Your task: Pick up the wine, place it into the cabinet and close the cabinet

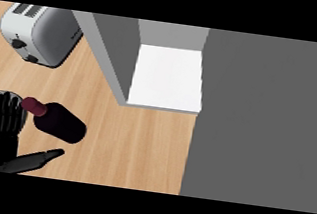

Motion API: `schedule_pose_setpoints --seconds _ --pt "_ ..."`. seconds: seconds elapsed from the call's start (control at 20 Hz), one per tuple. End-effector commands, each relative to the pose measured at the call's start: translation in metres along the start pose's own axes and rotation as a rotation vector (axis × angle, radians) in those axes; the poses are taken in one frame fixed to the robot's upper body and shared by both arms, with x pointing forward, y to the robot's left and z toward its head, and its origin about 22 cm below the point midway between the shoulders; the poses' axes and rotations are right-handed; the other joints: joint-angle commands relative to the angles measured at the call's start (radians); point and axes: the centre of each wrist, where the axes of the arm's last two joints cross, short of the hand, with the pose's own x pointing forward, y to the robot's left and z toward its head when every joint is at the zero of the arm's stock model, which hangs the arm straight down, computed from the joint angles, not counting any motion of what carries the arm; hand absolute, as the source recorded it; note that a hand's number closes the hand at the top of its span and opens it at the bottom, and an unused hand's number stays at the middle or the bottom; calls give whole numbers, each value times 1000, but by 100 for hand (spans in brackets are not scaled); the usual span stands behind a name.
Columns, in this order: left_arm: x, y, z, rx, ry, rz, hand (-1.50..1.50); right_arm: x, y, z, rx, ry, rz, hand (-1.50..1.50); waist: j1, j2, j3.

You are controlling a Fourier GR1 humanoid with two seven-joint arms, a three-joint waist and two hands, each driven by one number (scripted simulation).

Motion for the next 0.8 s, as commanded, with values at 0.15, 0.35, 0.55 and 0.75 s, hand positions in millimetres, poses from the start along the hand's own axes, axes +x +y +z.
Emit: schedule_pose_setpoints --seconds 0.15,0.35,0.55,0.75 --pt "-42 -6 7 -73 41 66 -150 43 10 19 30 -75 -33 -150 -3 -1 0" --pt "-66 12 13 -78 80 142 -150 39 6 13 30 -71 -44 -150 0 1 0" --pt "-79 -4 -8 -96 84 165 -150 41 3 9 28 -59 -37 -150 -1 2 -1" --pt "-96 10 7 -73 74 169 -150 35 10 10 19 -92 -50 -150 -2 1 -1"
